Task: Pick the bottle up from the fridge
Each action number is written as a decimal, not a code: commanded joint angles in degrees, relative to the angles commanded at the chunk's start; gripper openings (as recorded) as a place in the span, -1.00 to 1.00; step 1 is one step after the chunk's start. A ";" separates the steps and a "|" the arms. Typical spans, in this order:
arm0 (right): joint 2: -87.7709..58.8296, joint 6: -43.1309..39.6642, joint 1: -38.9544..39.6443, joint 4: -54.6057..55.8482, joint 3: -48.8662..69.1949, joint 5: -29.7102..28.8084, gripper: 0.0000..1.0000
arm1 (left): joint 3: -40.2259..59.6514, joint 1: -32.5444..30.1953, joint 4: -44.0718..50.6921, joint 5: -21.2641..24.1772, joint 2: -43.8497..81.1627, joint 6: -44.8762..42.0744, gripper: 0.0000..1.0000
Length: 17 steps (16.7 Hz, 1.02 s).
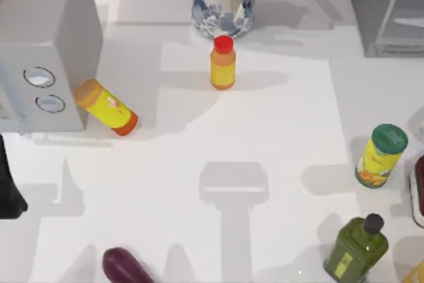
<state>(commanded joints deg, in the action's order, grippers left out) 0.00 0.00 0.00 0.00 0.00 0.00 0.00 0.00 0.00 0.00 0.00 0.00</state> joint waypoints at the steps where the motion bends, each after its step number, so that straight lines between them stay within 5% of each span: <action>1: 0.00 0.00 0.00 0.00 0.00 0.00 -1.00 | 0.00 0.00 0.00 0.00 0.00 0.00 1.00; 8: -9.19 -0.26 6.06 5.66 6.67 -6.22 -1.00 | 0.00 0.00 0.00 0.00 0.00 0.00 1.00; 17: -57.27 0.58 32.79 25.80 31.02 -33.69 -1.00 | 0.00 0.00 0.00 0.00 0.00 0.00 1.00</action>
<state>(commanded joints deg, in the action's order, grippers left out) -57.27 0.58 32.79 25.81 31.01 -33.69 0.00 0.00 0.00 0.00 0.00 0.00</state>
